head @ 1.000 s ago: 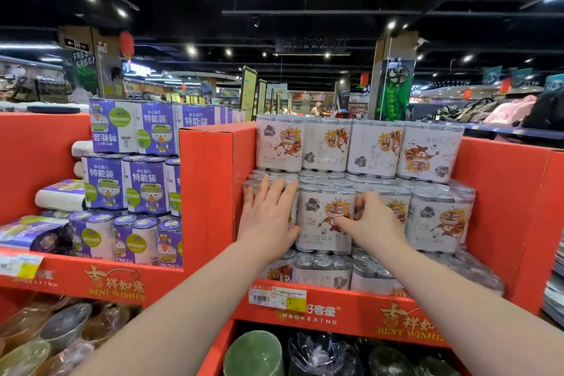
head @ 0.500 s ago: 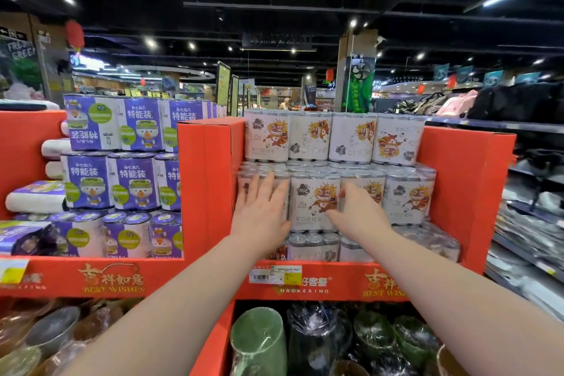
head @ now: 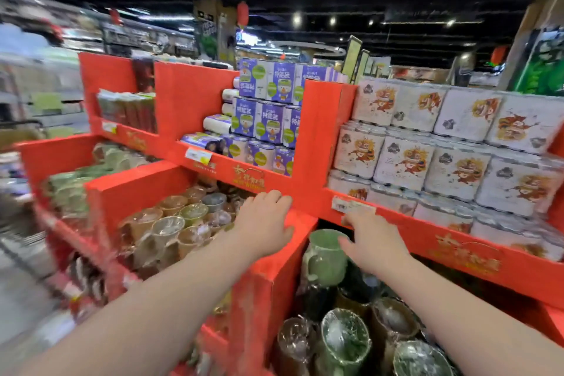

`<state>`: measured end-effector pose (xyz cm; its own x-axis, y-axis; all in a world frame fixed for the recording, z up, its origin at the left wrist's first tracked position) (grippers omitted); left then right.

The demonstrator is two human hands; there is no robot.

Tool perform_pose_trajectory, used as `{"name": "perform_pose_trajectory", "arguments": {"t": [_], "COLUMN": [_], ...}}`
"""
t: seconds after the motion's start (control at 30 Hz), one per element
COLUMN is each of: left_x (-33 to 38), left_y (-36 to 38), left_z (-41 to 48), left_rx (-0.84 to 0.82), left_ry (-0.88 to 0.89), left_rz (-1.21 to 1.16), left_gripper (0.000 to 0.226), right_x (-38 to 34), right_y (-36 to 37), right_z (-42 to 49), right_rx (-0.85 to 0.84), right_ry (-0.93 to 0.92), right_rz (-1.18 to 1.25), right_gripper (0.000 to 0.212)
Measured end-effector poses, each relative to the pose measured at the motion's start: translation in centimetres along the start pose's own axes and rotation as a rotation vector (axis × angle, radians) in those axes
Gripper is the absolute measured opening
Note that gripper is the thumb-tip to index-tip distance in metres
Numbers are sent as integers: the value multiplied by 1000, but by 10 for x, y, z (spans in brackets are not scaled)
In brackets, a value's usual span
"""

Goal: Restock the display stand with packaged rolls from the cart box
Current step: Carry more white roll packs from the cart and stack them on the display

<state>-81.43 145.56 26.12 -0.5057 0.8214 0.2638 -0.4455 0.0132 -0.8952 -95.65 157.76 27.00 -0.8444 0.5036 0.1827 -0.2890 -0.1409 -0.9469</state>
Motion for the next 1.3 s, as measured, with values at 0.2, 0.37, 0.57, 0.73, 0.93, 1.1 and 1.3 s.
{"name": "perform_pose_trajectory", "arguments": {"t": [0.2, 0.37, 0.57, 0.73, 0.93, 1.1, 1.3], "left_x": [-60, -116, -175, -246, -346, -424, -499], "left_y": [-5, 0, -4, -14, -36, -57, -65], "left_z": [-149, -264, -365, -432, -496, -511, -485], "left_rx": [-73, -64, -66, -133, -193, -224, -211], "left_ry": [-283, -536, -853, -996, -1132, -1155, -1133], "left_rz": [60, -13, -106, -45, -25, -4, -39], "left_gripper": [52, 65, 57, 54, 49, 50, 53], "right_x": [-100, -175, -266, -379, -512, -577, -622], "right_y": [9, 18, 41, 52, 88, 130, 166], "right_z": [-50, -82, -94, -84, -71, -74, -60], "right_rx": [57, 34, -106, -140, -265, -376, -545], "right_ry": [-268, -467, -621, -703, -733, -759, -767], "right_rz": [159, 186, 176, 219, 222, 163, 63], "right_gripper": [32, 32, 33, 27, 25, 19, 32]}}
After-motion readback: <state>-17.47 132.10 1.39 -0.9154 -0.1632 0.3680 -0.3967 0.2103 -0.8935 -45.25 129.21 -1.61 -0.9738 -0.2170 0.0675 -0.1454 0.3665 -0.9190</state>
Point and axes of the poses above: each hand's wrist, its own z-axis towards the middle knuckle, its own y-axis out of the palm, x = y × z, the point moved 3 cm from there along z, towards the middle knuckle, and after that the axes turned 15 degrees about -z, right-handed, at the moved point
